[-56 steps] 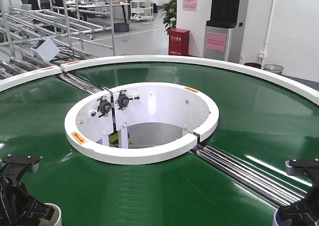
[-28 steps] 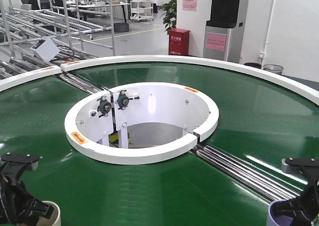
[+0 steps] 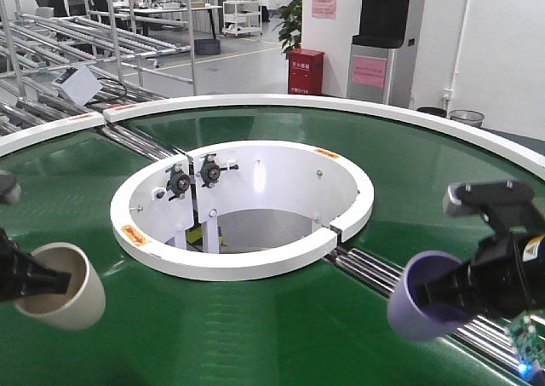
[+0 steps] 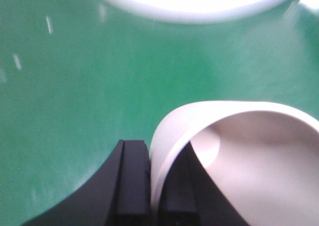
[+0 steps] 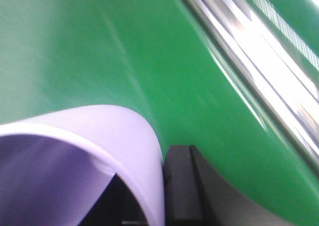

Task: Grab cup from conveyor and place in blue bin
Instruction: 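Close both grippers on the cup rims and lift the cups, then hold both cups raised while the base turns away from the conveyor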

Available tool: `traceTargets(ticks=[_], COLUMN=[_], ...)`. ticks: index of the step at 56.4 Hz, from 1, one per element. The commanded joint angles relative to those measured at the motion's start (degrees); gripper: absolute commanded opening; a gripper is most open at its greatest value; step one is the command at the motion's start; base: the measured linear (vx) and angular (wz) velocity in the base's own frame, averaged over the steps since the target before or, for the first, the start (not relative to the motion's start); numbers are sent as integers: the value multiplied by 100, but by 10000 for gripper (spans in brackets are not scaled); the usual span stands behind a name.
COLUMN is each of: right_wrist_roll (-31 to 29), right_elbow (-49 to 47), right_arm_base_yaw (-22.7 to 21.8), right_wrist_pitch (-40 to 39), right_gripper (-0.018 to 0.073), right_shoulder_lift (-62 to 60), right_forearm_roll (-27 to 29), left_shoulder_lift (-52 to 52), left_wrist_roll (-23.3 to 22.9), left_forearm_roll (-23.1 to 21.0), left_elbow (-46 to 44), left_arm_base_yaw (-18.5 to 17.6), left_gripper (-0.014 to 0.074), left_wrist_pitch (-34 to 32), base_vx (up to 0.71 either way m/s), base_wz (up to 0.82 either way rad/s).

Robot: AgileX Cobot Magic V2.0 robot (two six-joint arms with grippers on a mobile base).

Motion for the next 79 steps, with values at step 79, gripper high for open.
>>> traceTargets(ticks=[79], right_wrist_roll=[933], right_elbow=[195], right_arm_base_yaw=[733], right_wrist_pitch=[-1308], right_gripper=[-9], right_shoulder_lift=[-2390], right_forearm_roll=[-999], left_shoulder_lift=[-3041], left_wrist_roll=[397], left_forearm_roll=[-266], left_elbow=[732], left_arm_base_yaw=[-232], left_gripper=[-7], left_wrist_pitch=[-874], base_vx=[0], base_wz=[0])
